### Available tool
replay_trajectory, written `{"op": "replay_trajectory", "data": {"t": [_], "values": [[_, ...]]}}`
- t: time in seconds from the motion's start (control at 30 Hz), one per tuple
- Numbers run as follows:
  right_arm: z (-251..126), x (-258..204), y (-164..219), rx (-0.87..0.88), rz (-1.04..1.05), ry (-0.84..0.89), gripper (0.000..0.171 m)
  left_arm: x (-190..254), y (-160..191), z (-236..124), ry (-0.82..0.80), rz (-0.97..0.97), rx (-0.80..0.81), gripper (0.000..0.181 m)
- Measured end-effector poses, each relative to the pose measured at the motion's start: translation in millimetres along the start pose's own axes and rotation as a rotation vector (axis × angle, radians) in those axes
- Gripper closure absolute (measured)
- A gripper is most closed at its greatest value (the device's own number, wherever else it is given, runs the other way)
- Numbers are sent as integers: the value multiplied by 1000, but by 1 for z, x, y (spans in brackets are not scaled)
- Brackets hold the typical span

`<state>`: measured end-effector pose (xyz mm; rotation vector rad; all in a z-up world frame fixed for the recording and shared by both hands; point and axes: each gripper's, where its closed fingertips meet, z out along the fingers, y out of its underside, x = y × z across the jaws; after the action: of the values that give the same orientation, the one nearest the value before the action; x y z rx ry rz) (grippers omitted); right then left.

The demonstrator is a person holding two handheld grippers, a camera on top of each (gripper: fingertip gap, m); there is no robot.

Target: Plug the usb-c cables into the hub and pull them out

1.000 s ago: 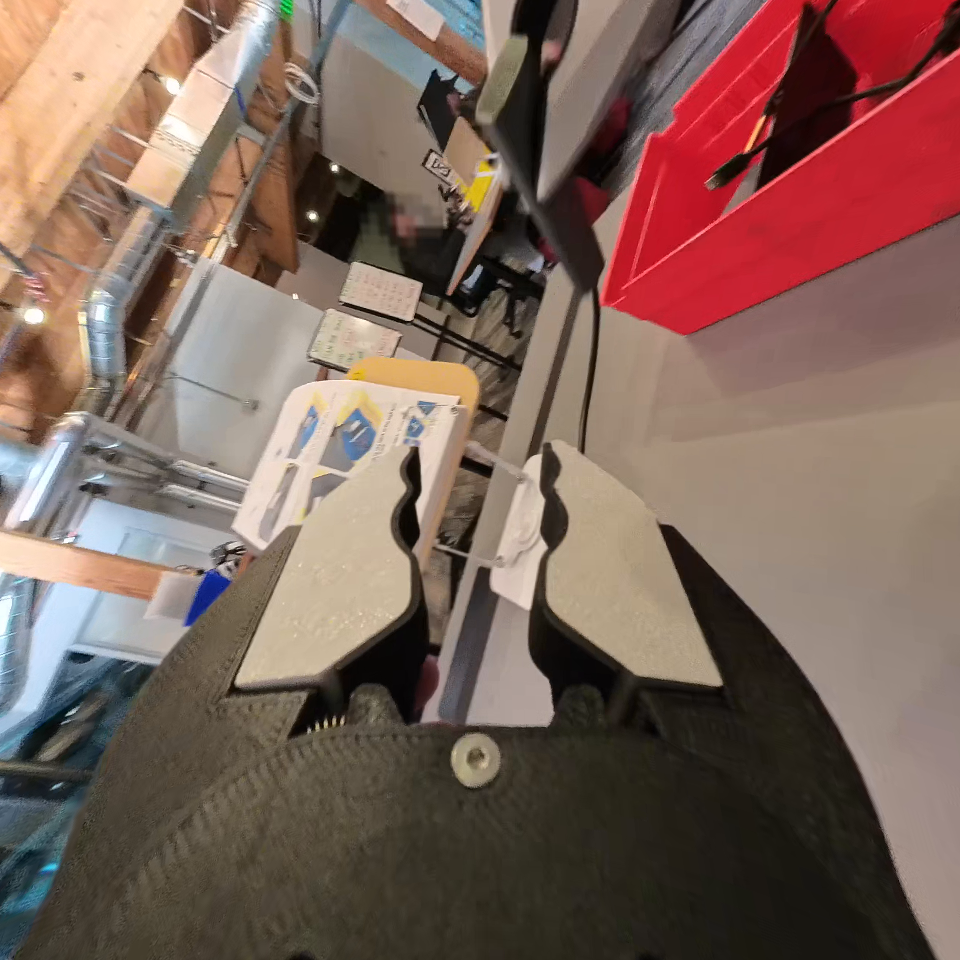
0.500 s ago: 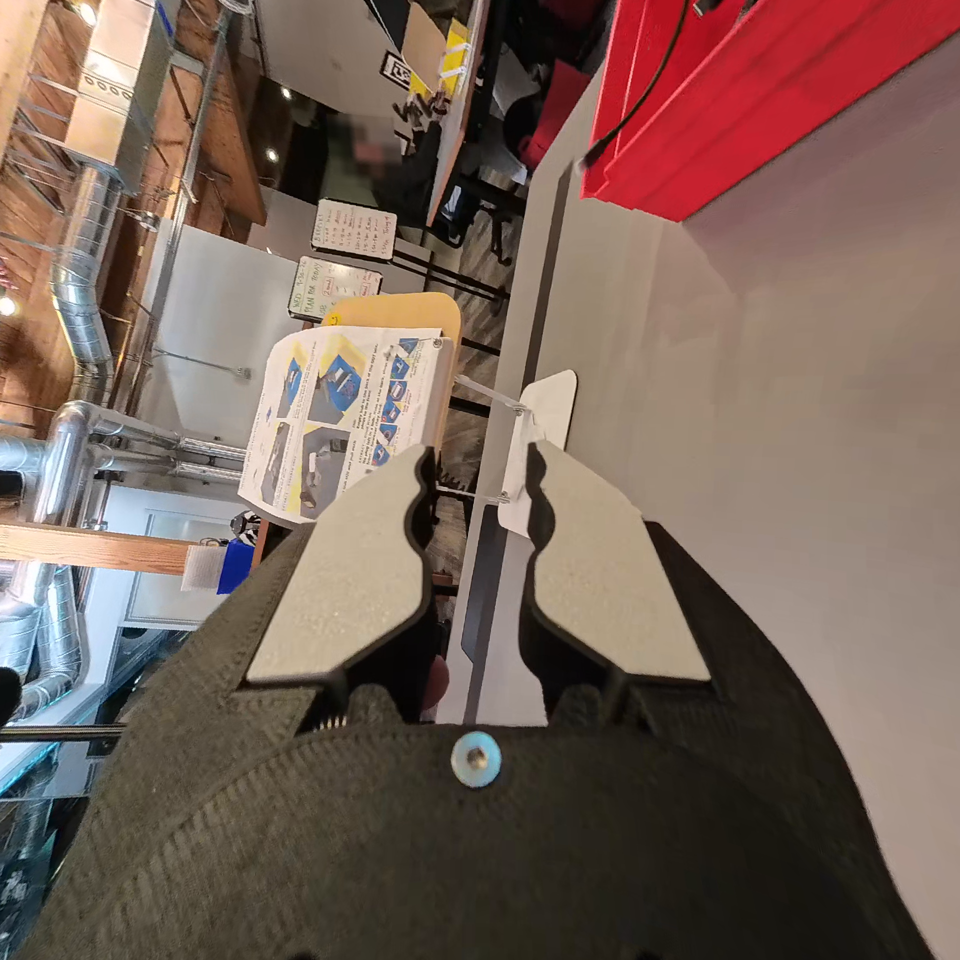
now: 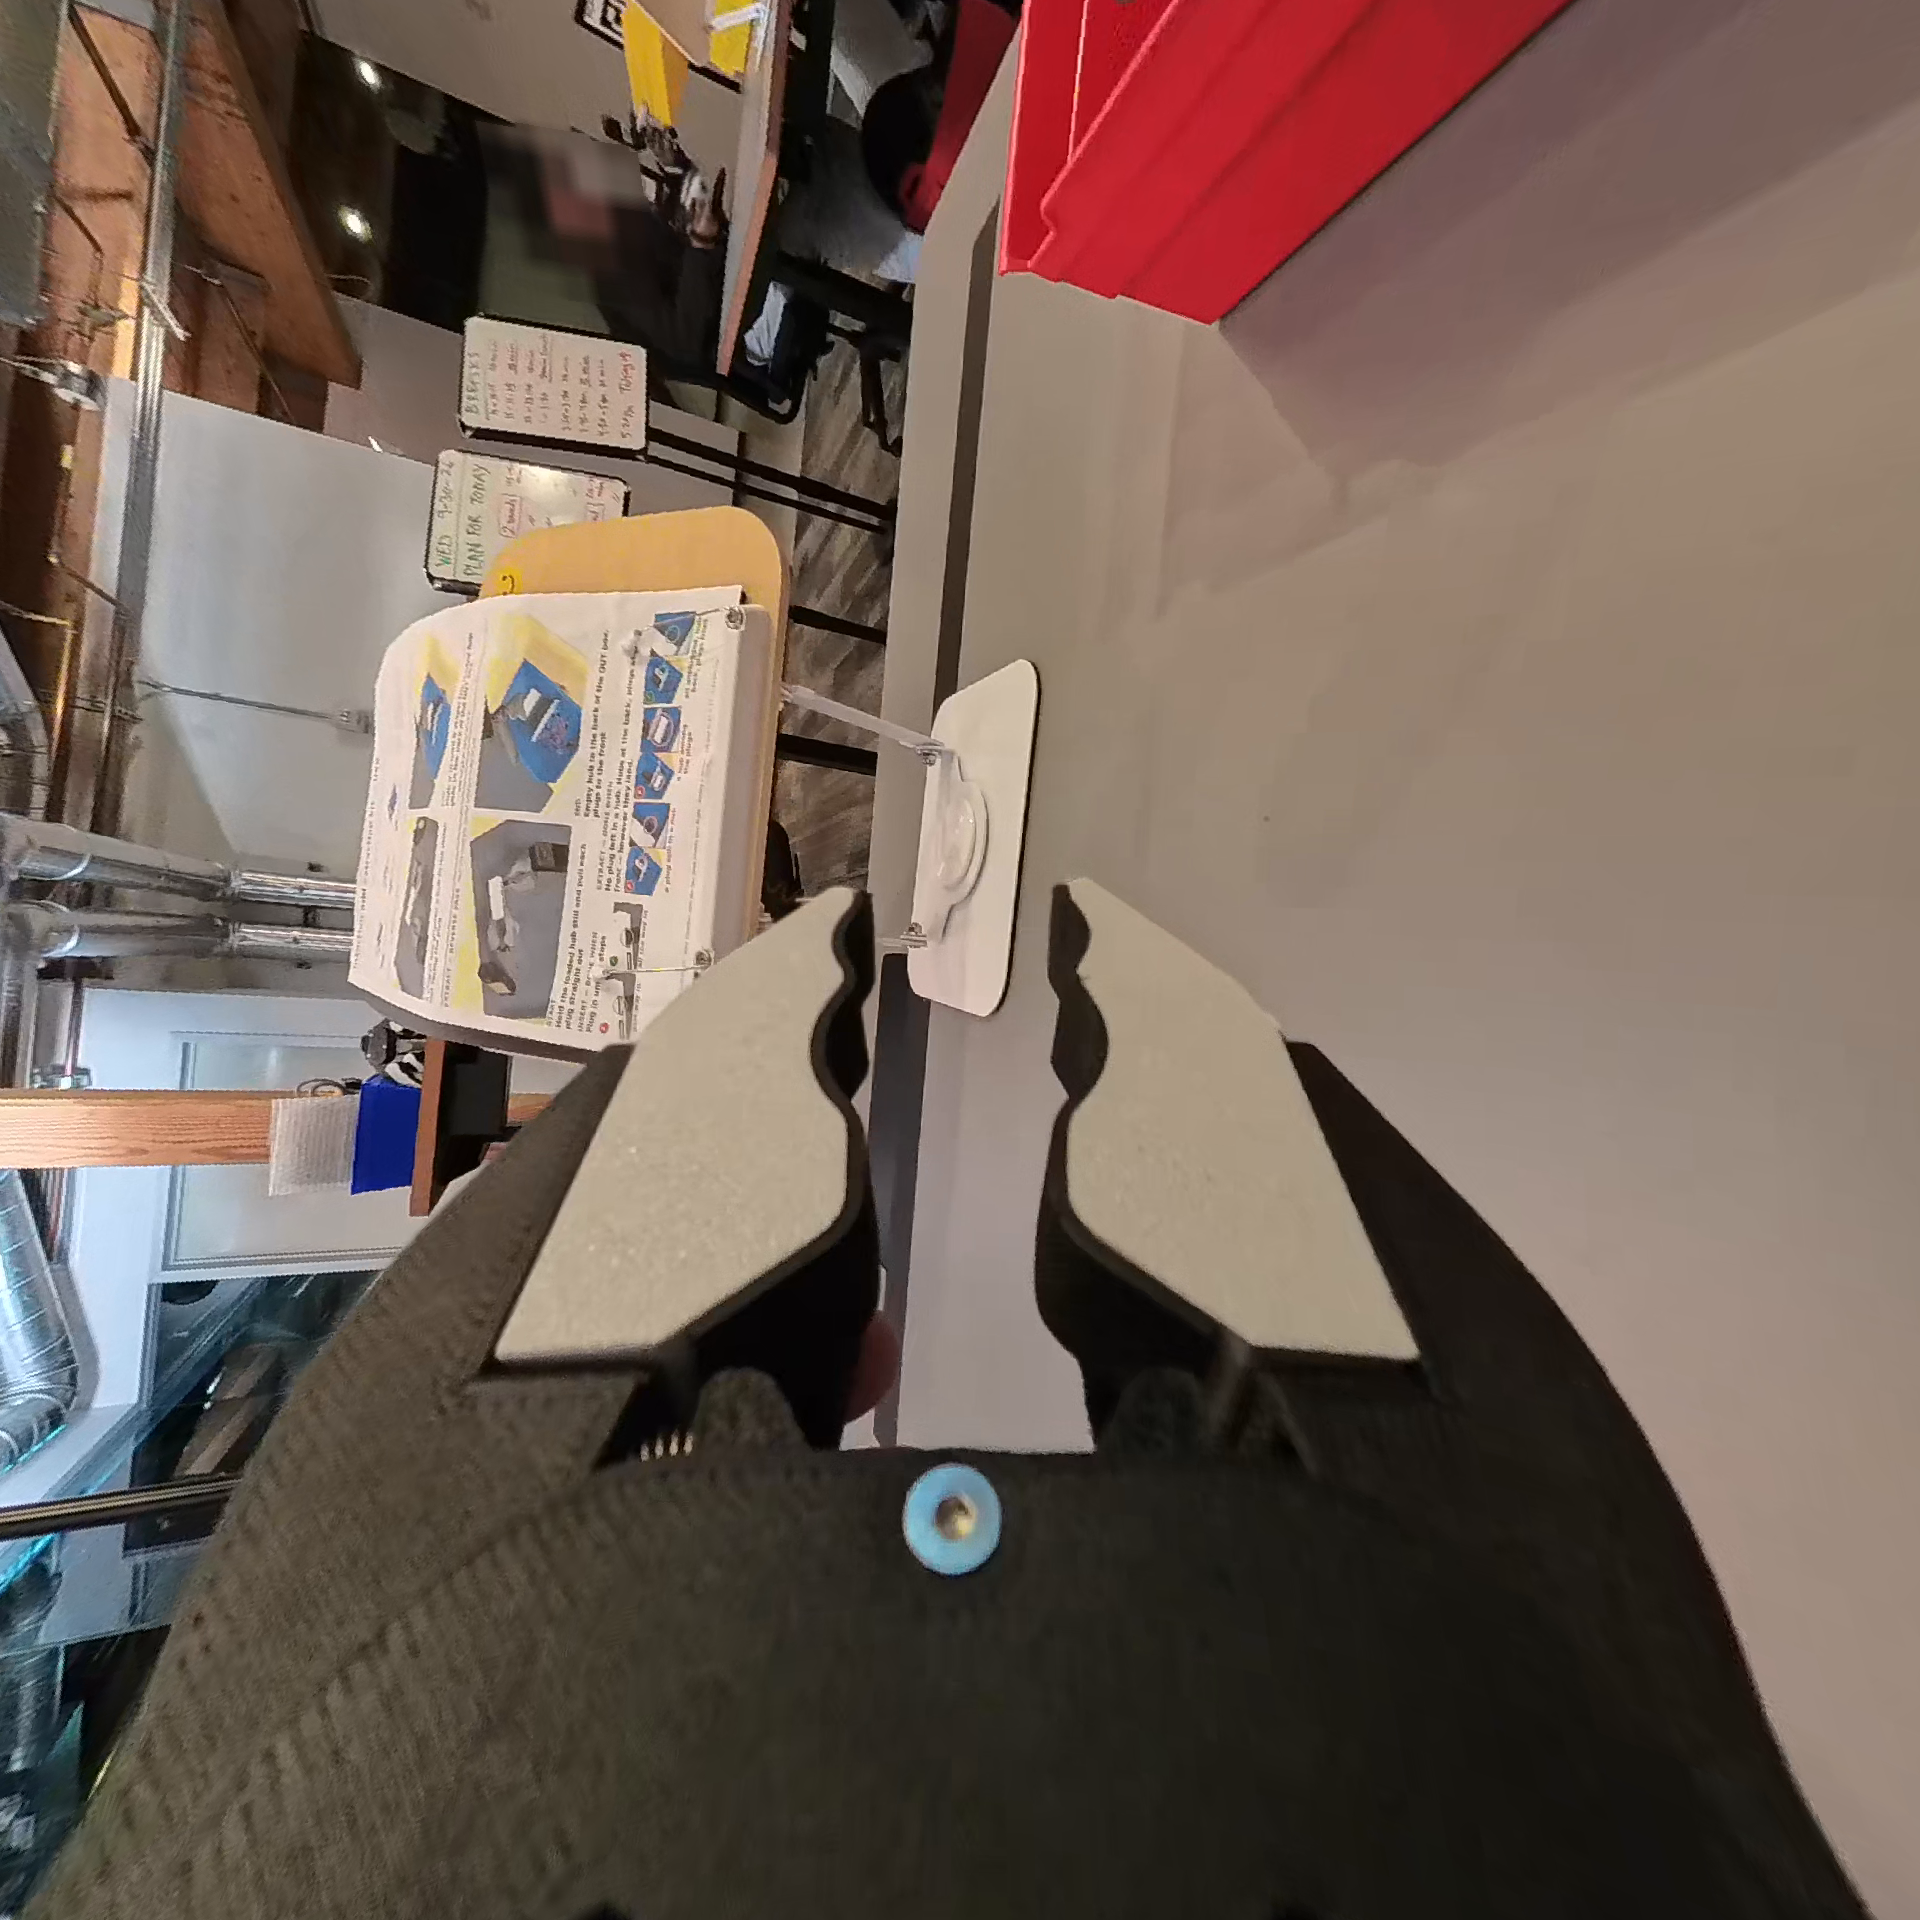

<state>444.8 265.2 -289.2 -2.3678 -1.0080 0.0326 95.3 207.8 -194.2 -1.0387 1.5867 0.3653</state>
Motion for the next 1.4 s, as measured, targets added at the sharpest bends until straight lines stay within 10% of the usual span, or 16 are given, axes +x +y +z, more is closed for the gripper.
{"op": "replay_trajectory", "data": {"t": [0.47,0.73,1.1,1.4], "values": [[-77,10,-20,179,43,152,138,-10,38,-20,44,-165,-90,142],[-131,35,51,201,211,337,126,-59,145,-72,-64,-308,-395,124],[-86,20,124,87,382,231,108,-39,323,-180,-154,-657,-849,108],[-57,10,127,49,415,181,113,33,386,-198,-18,-1043,-995,98]]}}
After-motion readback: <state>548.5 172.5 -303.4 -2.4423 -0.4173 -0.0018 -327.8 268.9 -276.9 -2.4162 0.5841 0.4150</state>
